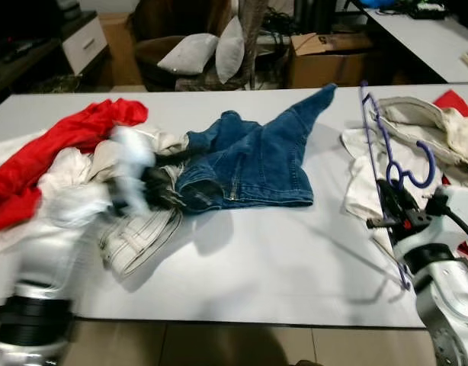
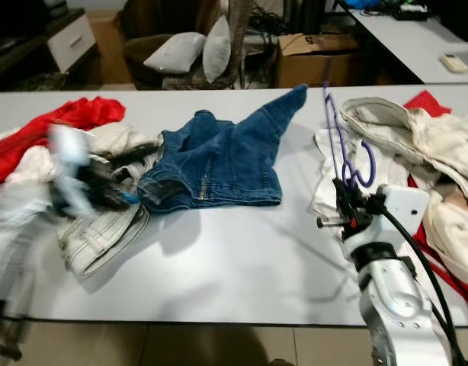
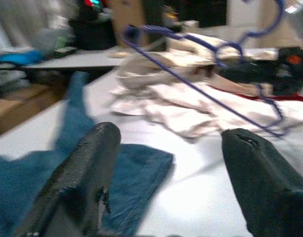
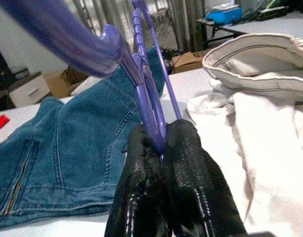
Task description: Hang hanger
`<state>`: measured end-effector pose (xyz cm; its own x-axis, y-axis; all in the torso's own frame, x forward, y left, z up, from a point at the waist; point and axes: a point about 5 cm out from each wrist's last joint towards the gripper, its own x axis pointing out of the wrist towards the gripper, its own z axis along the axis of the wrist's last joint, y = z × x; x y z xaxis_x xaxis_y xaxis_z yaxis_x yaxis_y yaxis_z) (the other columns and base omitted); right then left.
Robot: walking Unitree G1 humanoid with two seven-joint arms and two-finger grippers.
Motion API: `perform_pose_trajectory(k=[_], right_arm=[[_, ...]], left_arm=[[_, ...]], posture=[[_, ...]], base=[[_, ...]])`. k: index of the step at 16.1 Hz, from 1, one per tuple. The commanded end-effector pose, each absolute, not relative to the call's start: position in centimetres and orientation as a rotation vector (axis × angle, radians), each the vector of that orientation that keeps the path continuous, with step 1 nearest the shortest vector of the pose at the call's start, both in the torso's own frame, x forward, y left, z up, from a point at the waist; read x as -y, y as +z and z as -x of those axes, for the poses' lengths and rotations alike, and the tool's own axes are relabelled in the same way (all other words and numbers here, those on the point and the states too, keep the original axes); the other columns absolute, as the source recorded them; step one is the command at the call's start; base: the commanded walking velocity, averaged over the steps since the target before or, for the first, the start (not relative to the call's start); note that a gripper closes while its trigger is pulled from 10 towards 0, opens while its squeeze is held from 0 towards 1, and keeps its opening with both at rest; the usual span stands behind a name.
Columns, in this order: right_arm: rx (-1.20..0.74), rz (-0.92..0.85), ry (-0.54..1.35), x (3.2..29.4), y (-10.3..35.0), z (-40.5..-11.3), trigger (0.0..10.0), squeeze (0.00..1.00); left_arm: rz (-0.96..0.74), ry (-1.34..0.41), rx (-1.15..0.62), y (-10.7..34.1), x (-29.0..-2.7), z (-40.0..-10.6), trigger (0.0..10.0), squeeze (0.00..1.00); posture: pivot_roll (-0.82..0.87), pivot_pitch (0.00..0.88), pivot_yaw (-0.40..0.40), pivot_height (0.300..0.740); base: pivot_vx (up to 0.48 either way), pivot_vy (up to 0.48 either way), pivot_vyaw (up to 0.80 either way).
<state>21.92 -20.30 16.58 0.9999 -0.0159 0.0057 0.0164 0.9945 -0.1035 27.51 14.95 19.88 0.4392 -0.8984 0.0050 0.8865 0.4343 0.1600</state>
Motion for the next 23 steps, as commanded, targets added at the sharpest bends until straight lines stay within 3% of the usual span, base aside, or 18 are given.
perform_pose_trajectory(k=[1,2,3,4,7,12,13,14,16,19,20,21,22,23], right_arm=[[-0.041,0.085,-0.027,20.0,15.8,-21.7,10.0,0.00],[-0.037,0.067,-0.026,19.8,15.8,-21.7,10.0,0.00],[-0.041,0.065,-0.026,19.5,15.7,-21.5,10.0,0.00],[-0.049,0.067,-0.027,19.5,15.6,-21.3,10.0,0.00],[-0.074,0.064,-0.040,19.5,15.1,-20.5,10.0,0.00],[-0.094,0.056,-0.036,19.0,14.9,-19.8,10.0,0.00],[-0.098,0.053,-0.037,19.0,14.9,-19.7,10.0,0.00],[-0.110,0.049,-0.037,18.8,14.8,-19.5,10.0,0.00],[-0.127,0.044,-0.037,18.7,14.5,-19.1,10.0,0.00],[-0.133,0.044,-0.032,18.6,14.4,-19.1,10.0,0.00],[-0.132,0.048,-0.028,18.5,14.5,-19.2,10.0,0.00],[-0.132,0.049,-0.027,18.5,14.5,-19.2,10.0,0.00],[-0.132,0.052,-0.026,18.5,14.5,-19.3,10.0,0.00],[-0.132,0.054,-0.024,18.5,14.5,-19.3,10.0,0.00]], left_arm=[[-0.200,-1.110,0.073,19.3,-14.5,-27.8,10.0,1.00],[-0.232,-1.122,0.038,18.0,-13.1,-28.5,10.0,1.00],[-0.268,-1.108,0.000,16.5,-12.2,-29.4,10.0,0.22],[-0.319,-1.093,-0.018,15.7,-12.0,-29.9,10.0,0.00],[-0.465,-1.039,-0.050,13.9,-11.0,-31.8,10.0,0.00],[-0.450,-1.050,-0.142,11.9,-9.4,-33.3,9.9,0.00],[-0.459,-1.059,-0.169,11.4,-9.4,-33.4,4.9,0.00],[-0.507,-1.080,-0.237,10.3,-10.0,-33.3,3.3,0.00],[-0.546,-1.040,-0.291,9.6,-10.8,-33.7,2.9,0.00],[-0.572,-1.009,-0.356,8.9,-11.2,-33.9,3.4,0.00],[-0.584,-1.005,-0.391,8.3,-11.3,-33.8,2.6,0.00],[-0.585,-1.005,-0.399,8.1,-11.3,-33.8,2.6,0.00],[-0.560,-1.001,-0.410,7.9,-11.3,-33.9,0.3,0.00],[-0.548,-0.998,-0.411,7.9,-11.2,-33.9,0.0,0.00]], posture=[[-0.13,0.000,0.121,0.740],[-0.13,0.000,0.126,0.740],[-0.13,0.000,0.141,0.740],[-0.14,0.000,0.149,0.740],[-0.15,0.000,0.172,0.740],[-0.16,0.000,0.192,0.740],[-0.15,0.000,0.196,0.740],[-0.15,0.000,0.205,0.740],[-0.14,0.000,0.206,0.740],[-0.14,0.000,0.206,0.740],[-0.14,0.000,0.206,0.740],[-0.15,0.000,0.206,0.740],[-0.15,0.000,0.204,0.740],[-0.15,0.000,0.204,0.740]], base=[[0.000,0.000,0.00],[0.000,0.000,0.00],[0.000,0.000,0.00],[0.000,0.000,0.00],[0.000,0.000,0.00],[0.000,0.000,0.00],[0.000,0.000,0.00],[0.000,0.000,0.00],[0.000,0.000,0.00],[0.000,0.000,0.00],[0.000,0.000,0.00],[0.000,0.000,0.00],[0.000,0.000,0.00],[0.000,0.000,0.00]])
